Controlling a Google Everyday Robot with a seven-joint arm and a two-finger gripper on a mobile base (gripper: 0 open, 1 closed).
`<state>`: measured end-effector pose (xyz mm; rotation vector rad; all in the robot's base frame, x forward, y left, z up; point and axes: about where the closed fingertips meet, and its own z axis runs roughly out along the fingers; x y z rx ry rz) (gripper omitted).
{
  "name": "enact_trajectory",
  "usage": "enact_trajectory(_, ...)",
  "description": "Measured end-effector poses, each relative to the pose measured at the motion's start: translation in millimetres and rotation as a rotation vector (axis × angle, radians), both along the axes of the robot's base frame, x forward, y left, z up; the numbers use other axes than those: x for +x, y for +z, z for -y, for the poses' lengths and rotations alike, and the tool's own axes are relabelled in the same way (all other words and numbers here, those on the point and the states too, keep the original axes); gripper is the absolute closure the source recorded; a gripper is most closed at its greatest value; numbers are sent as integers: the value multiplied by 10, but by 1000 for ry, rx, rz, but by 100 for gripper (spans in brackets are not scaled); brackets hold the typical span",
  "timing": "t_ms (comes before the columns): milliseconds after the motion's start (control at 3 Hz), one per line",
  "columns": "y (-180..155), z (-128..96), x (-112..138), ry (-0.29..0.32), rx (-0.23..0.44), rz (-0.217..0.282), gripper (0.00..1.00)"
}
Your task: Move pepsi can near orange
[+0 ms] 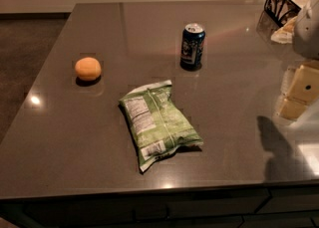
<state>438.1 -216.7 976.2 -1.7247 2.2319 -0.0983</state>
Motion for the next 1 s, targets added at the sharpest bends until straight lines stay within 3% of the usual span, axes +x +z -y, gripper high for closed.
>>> enact_trajectory(667,0,-39,117,-15,27,14,0)
enact_trajectory(1000,-26,-171,592,-63,106,67,0)
